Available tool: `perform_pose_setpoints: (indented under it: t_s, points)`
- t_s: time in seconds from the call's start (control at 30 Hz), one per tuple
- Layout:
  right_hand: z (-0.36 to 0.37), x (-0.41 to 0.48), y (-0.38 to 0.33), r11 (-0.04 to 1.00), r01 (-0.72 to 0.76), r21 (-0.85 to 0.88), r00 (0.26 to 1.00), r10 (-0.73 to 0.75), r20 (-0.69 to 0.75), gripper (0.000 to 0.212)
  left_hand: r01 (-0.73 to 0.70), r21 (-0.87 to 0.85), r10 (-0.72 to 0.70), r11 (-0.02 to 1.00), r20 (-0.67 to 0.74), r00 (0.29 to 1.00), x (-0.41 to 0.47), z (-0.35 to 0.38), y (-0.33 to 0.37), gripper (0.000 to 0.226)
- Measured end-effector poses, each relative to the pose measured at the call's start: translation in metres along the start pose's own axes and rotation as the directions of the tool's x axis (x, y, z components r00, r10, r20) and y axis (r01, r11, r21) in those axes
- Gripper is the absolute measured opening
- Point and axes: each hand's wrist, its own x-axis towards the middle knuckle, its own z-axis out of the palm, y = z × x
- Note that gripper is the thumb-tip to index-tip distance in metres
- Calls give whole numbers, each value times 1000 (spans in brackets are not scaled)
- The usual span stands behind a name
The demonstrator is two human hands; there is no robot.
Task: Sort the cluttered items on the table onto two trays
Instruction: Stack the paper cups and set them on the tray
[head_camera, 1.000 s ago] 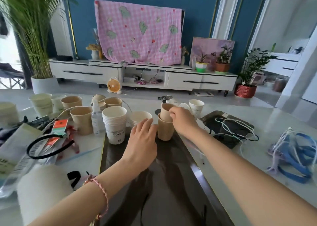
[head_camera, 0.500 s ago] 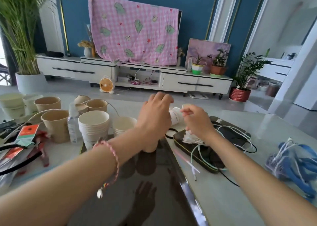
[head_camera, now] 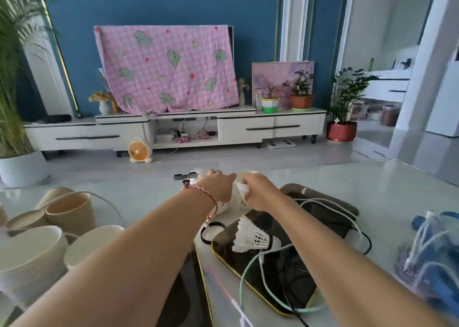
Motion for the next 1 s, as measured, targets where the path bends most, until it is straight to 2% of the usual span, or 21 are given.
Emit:
perform_pose_setpoints:
  t_s: [0.07, 0.17, 0.27, 0.33, 0.43, 0.53, 0.6, 0.73, 0.87, 1.0]
  points:
    - [3, 4, 1, 1000, -6, 17, 999, 7, -48, 23, 4, -26, -5, 1000, -12, 1000, 7, 4, 0, 60]
    - [11, -3, 9, 990, -8, 139, 980, 35, -193, 11, 10, 11, -9, 1000, -76, 997, 10, 5, 5, 43]
    - [9, -21, 13, 954, 42, 297, 940, 63, -336, 24, -17, 145, 34, 989, -121, 992, 1, 6, 7, 27]
    - [-3, -36, 13, 929, 84, 361, 902, 84, -424, 28, -47, 228, 83, 973, -154, 985, -11, -1, 7, 24]
    - [-28, -66, 6, 914, 132, 384, 872, 77, -484, 17, -104, 231, 173, 967, -302, 937, -38, -25, 2, 24]
    - [-45, -92, 2, 908, 131, 397, 863, 93, -497, 15, -174, 231, 264, 957, -451, 853, -74, -53, -7, 22]
    - [-55, -112, -11, 891, 122, 437, 854, 129, -503, 15, -190, 210, 272, 959, -492, 827, -109, -67, -18, 24]
    - [-65, -146, -47, 838, 100, 537, 883, 174, -436, 11, -176, 20, 163, 984, -486, 859, -176, -74, -45, 27]
    - [-66, -184, -89, 814, 94, 573, 921, 147, -361, 12, -92, -45, 66, 995, -413, 909, -240, -64, -73, 30]
    - [-70, -216, -120, 798, 102, 593, 933, 130, -336, 9, -13, -107, -28, 994, -379, 925, -297, -61, -83, 28]
